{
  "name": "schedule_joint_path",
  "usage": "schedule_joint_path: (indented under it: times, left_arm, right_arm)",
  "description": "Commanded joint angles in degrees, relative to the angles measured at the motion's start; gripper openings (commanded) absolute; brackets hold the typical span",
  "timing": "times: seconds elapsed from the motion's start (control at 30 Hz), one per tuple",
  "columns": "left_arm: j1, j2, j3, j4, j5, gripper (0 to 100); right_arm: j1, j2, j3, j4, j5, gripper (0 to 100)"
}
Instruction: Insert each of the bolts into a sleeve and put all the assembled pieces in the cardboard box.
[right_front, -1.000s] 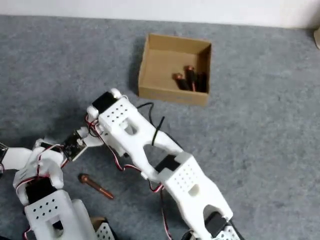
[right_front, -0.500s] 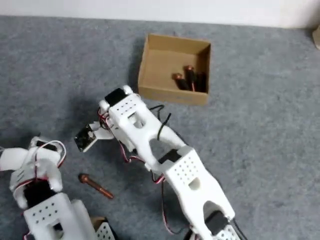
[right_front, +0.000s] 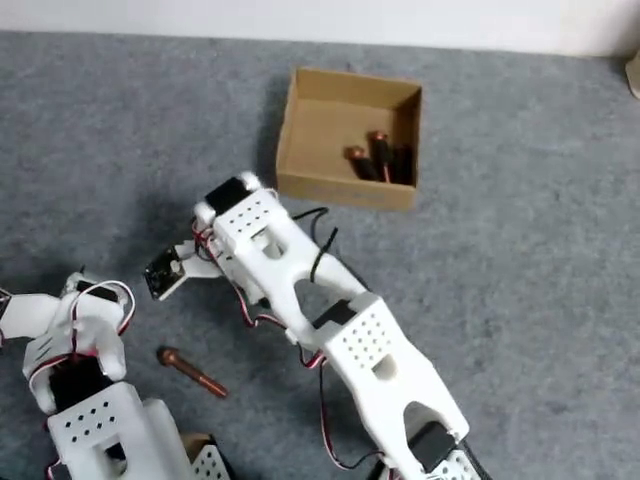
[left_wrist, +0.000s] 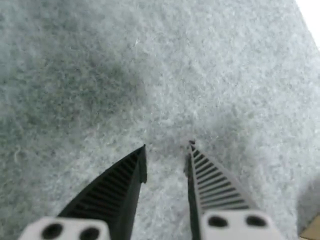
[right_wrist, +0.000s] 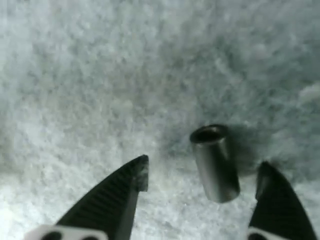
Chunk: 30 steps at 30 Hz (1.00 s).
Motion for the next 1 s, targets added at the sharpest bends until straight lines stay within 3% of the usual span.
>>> schedule_joint_path:
  times: [0.0, 0.07, 0.23, 0.5, 0.67, 0.77, 0.97]
  left_arm:
    - [-0.7, -0.3, -1.8, -1.1, 0.2, 14]
    - [-0.7, -0.3, -1.8, -1.1, 0.1, 14]
    - [-0.7, -0.3, -1.8, -1.1, 0.1, 14]
    - [-0.4, -0.3, -1.8, -1.1, 0.2, 14]
    - [-0.3, -0.3, -1.9, -1.0, 0.3, 14]
    - [1.7, -0.3, -2.4, -0.6, 0.0, 14]
    - [10.9, 0.3, -6.5, 14.3, -3.1, 20]
  right_arm:
    - [-2.2, 2.7, 0.2, -0.7, -4.1, 30.9]
    - [-2.2, 2.7, 0.2, -0.7, -4.4, 25.9]
    - [-2.2, 2.8, 0.2, -2.2, -6.3, 0.0]
    - [-0.7, 1.6, -1.0, -2.3, -17.9, 0.6]
    - [0.9, -5.1, -16.0, 2.0, -25.2, 0.6]
    - [2.4, -10.2, -17.9, 2.1, -30.2, 0.6]
    - [5.1, -21.1, -17.8, 2.1, -36.5, 0.6]
